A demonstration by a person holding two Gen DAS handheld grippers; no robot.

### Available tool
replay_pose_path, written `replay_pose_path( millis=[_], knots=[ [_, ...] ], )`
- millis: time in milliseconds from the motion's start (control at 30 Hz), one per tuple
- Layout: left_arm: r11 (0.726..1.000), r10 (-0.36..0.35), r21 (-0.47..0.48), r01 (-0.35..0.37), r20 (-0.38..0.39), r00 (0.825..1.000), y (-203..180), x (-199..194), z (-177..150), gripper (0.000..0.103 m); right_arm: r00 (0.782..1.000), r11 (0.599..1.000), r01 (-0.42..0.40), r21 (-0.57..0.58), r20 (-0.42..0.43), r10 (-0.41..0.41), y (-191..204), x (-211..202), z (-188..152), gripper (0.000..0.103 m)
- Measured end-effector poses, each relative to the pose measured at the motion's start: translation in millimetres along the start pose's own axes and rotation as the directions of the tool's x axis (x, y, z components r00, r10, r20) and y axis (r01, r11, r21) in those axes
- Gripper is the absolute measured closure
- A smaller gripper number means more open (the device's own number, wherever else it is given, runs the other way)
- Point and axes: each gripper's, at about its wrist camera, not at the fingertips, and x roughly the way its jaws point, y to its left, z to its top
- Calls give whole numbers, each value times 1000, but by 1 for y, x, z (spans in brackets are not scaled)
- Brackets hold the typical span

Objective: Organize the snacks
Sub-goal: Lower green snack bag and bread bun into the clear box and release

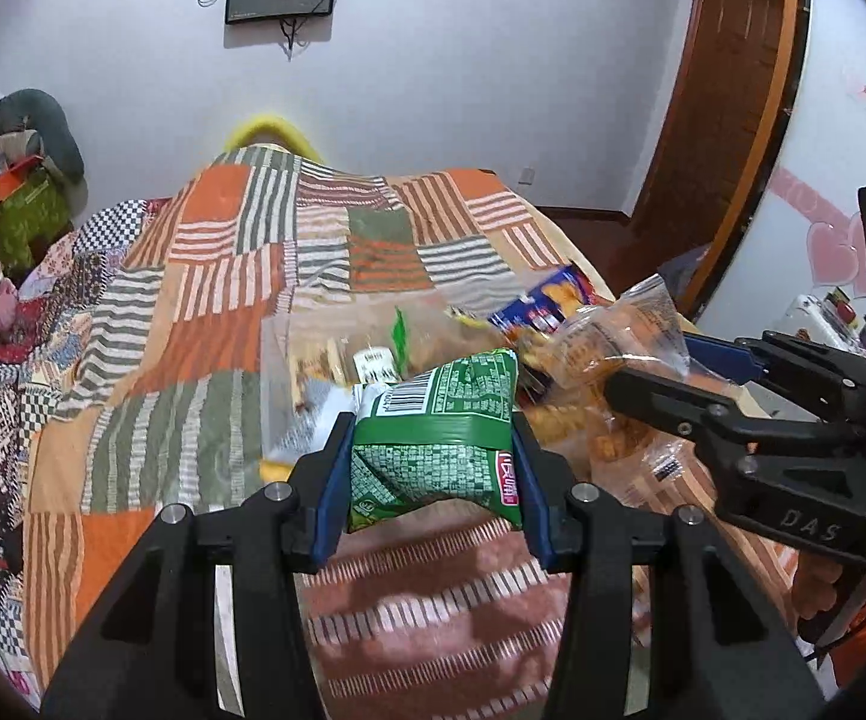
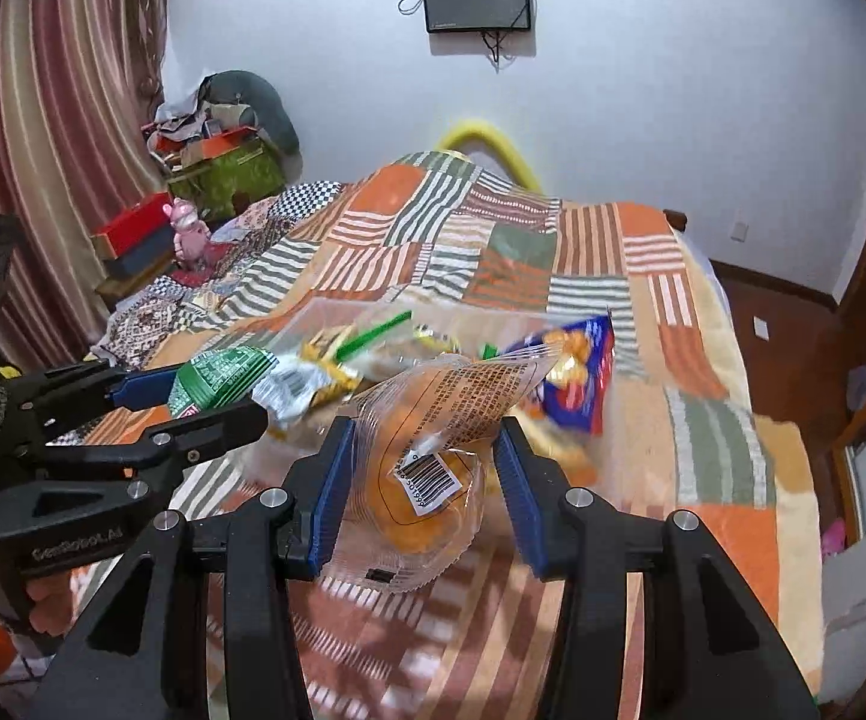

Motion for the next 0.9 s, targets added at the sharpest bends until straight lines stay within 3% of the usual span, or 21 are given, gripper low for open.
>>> replay_pose_path(
  millis=[333, 633, 767, 900],
  knots=[
    [999, 31, -19, -31, -1, 1000, 16, 25, 24, 55, 1000, 1000, -11, 4, 6, 11, 1, 31, 19, 59],
    [999, 40, -33, -41, -52, 998, 21, 46, 20, 53, 999, 1000, -3, 3, -46, 4, -3, 50, 16, 57],
    [998, 46, -28, -48, -66, 997, 20, 50, 18, 50, 998, 1000, 4, 10, -59, -4, -8, 49, 16, 56],
    [998, 46, -33, -48, -65, 997, 21, 47, 16, 40, 998, 1000, -6, 24, -55, 7, -11, 43, 17, 50]
  ],
)
